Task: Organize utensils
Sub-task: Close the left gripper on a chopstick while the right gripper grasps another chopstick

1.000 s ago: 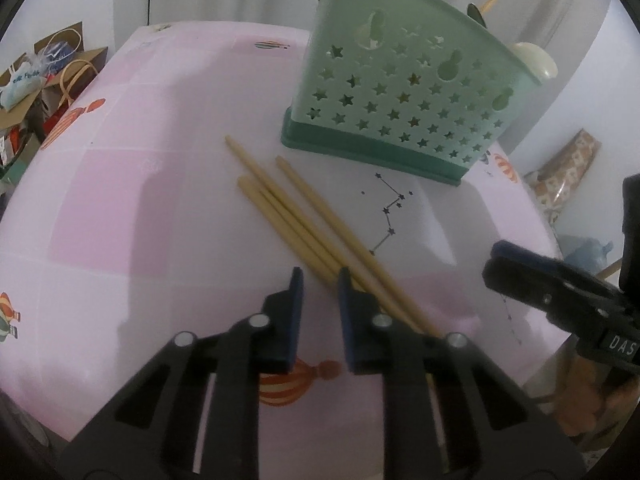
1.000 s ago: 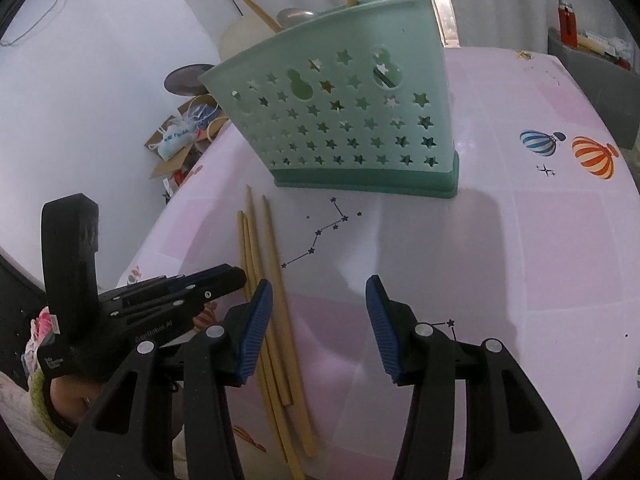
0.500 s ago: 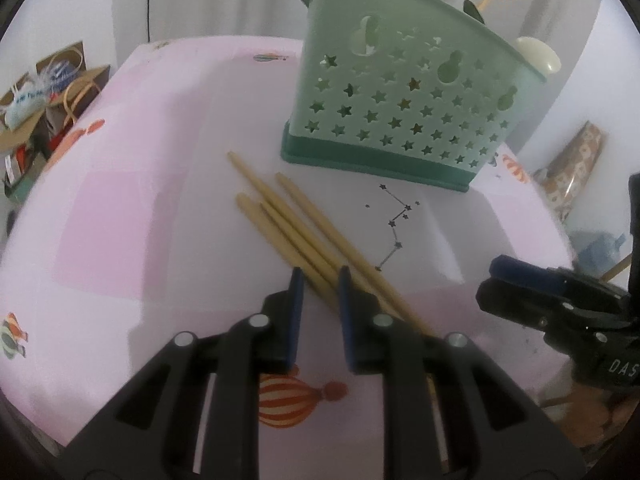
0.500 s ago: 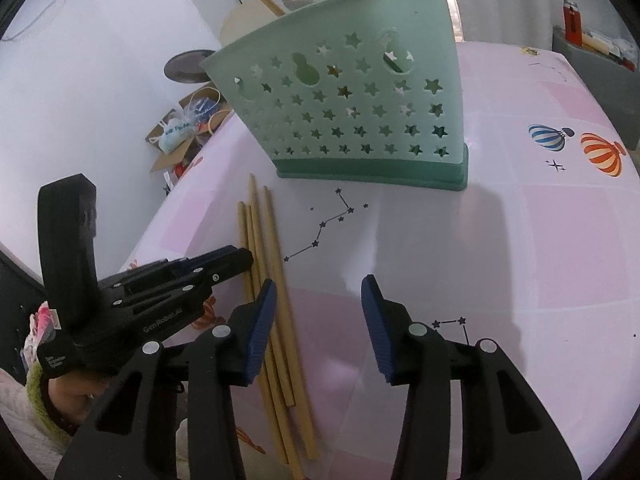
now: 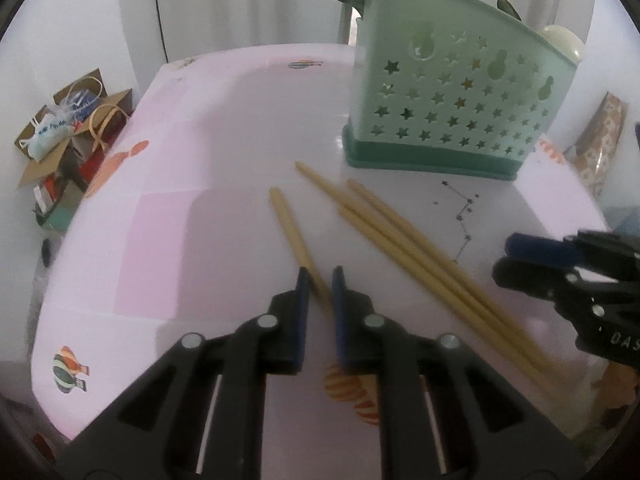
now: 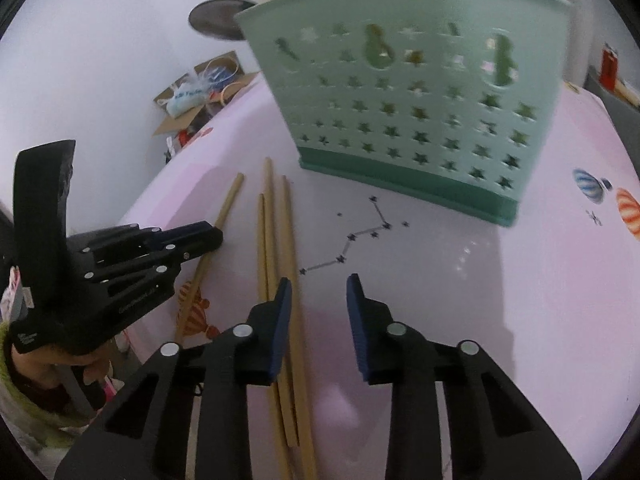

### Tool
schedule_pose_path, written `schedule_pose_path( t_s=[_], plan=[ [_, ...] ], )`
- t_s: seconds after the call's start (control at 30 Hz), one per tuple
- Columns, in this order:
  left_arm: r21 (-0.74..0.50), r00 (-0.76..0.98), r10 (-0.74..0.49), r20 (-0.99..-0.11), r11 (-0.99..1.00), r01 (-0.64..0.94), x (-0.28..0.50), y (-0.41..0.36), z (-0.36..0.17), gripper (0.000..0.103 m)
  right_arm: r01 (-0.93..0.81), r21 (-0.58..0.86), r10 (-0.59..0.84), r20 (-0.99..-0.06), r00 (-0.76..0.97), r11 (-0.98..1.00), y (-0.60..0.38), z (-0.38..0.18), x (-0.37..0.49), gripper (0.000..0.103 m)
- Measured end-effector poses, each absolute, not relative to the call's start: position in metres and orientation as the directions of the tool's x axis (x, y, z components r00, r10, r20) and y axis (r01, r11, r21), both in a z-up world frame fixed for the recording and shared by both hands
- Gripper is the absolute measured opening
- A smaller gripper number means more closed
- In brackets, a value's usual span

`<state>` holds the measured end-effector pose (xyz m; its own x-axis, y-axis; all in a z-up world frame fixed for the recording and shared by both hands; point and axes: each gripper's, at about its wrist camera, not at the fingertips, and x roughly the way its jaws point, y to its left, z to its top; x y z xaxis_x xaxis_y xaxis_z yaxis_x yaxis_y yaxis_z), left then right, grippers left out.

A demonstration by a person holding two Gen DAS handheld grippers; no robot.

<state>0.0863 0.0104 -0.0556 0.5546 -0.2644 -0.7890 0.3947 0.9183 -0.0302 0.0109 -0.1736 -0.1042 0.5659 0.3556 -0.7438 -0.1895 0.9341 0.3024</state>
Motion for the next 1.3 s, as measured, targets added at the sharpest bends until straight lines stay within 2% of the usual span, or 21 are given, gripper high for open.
schedule_pose_path(
  t_s=[0.27, 0.43, 0.7, 1.03, 1.1, 1.3],
  plan=[
    [-0.012, 0.562, -0.255, -0.787, 0.917, 0.398, 0.085, 0.009, -0.055, 0.009, -0.255, 0.268, 0.366, -0.766, 0.528, 0.929, -0.156, -0.108, 0.025, 0.021],
    [-0.018, 0.559, -0.263, -0.786, 0.914, 0.405, 0.081, 0.009, -0.055, 0.009, -0.254, 0.232, 0.335, -0.783, 0.524, 0.939, -0.153, -0.113, 0.029, 0.007],
    [-0.085, 0.495, -0.327, -0.805, 0.889, 0.449, 0.073, 0.004, -0.054, 0.008, -0.202, 0.233, 0.305, -0.813, 0.496, 0.951, -0.173, -0.113, 0.012, 0.007],
    [-0.025, 0.502, -0.273, -0.821, 0.895, 0.444, 0.078, -0.005, -0.054, 0.008, -0.13, 0.254, 0.285, -0.837, 0.467, 0.958, -0.192, -0.117, 0.011, 0.008],
    [-0.005, 0.511, -0.258, -0.82, 0.896, 0.445, 0.08, -0.007, -0.054, 0.008, -0.134, 0.266, 0.297, -0.828, 0.476, 0.955, -0.19, -0.116, 0.018, 0.011],
    [0.025, 0.525, -0.236, -0.818, 0.896, 0.443, 0.083, -0.011, -0.053, 0.009, -0.169, 0.112, 0.186, -0.825, 0.534, 0.979, -0.164, -0.116, 0.029, 0.011]
  ],
)
